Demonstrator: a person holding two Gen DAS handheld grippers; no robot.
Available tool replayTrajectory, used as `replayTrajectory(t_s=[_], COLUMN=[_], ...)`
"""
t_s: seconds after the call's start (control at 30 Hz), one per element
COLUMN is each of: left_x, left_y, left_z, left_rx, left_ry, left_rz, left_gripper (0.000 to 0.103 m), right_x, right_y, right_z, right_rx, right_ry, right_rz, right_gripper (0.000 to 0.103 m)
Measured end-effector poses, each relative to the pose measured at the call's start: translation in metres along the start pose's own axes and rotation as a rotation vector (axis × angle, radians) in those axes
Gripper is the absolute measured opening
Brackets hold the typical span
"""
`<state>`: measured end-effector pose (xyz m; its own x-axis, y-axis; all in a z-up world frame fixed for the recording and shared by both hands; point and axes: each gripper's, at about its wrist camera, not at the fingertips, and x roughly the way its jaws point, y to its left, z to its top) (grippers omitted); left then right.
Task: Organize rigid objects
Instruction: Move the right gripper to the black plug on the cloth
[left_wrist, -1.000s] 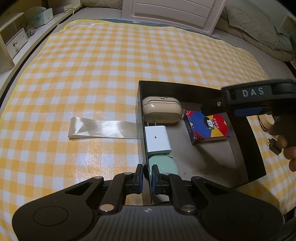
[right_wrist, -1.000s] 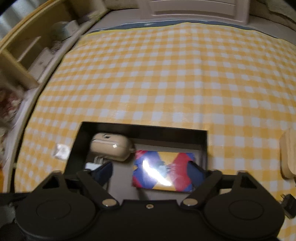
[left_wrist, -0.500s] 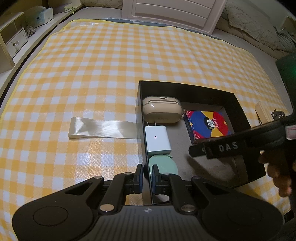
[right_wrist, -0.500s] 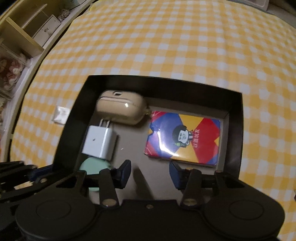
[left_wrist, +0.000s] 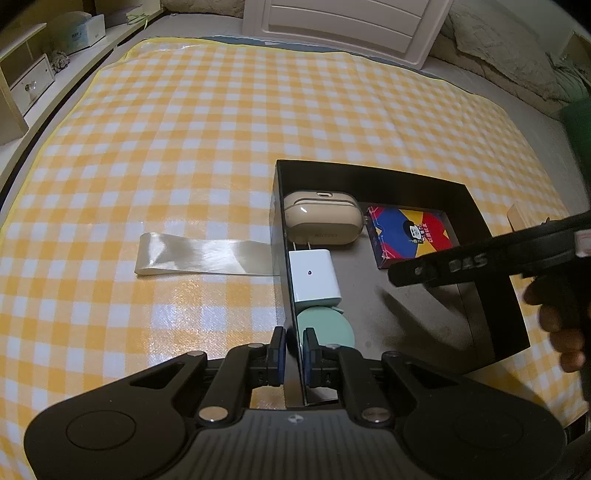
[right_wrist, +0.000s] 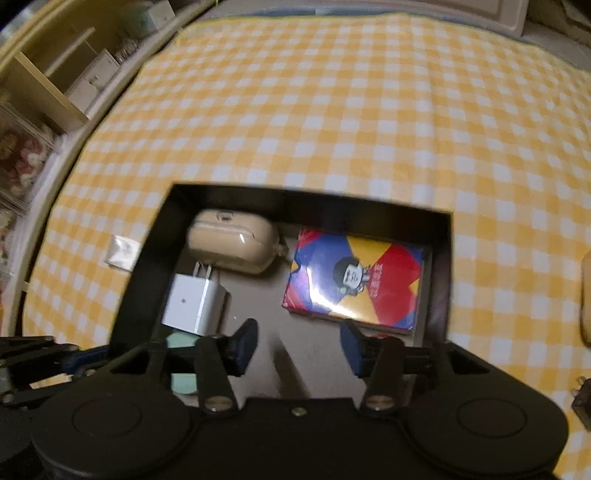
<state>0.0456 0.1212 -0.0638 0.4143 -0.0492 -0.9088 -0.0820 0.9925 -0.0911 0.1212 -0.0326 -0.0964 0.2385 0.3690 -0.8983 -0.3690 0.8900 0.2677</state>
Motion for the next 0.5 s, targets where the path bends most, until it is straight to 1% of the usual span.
replayTrajectory(t_s=[0.07, 0.17, 0.23, 0.37, 0.43, 0.5], left_x=[0.0, 0.0, 0.0, 0.0, 0.0, 0.0], left_y=[0.0, 0.0, 0.001, 0.0, 0.0, 0.0], left_z=[0.0, 0.0, 0.0, 0.0, 0.0, 0.0], left_rx=[0.001, -0.001, 0.001, 0.003, 0.004, 0.007], left_ry=[0.0, 0.0, -0.001, -0.003, -0.003, -0.004], left_rz=[0.0, 0.001, 0.002, 0.005, 0.006, 0.009], left_gripper=[0.01, 0.01, 0.01, 0.01, 0.009, 0.009], right_x=[-0.015, -0.033, -0.045, -0.066, -0.074, -0.08], right_y=[0.0, -0.005, -0.007, -0.01, -0.01, -0.011], right_z=[0.002, 0.001, 0.0, -0.004, -0.006, -0.008], right_rx=[-0.004, -0.005, -0.016, -0.052, -0.06, -0.07], right_ry=[-0.034, -0.072, -0.097, -0.154, -0.176, -0.2], right_rz=[0.002, 0.011, 0.009, -0.001, -0.005, -0.002], right_gripper=[0.06, 0.07, 0.08, 0.091, 0.099, 0.102])
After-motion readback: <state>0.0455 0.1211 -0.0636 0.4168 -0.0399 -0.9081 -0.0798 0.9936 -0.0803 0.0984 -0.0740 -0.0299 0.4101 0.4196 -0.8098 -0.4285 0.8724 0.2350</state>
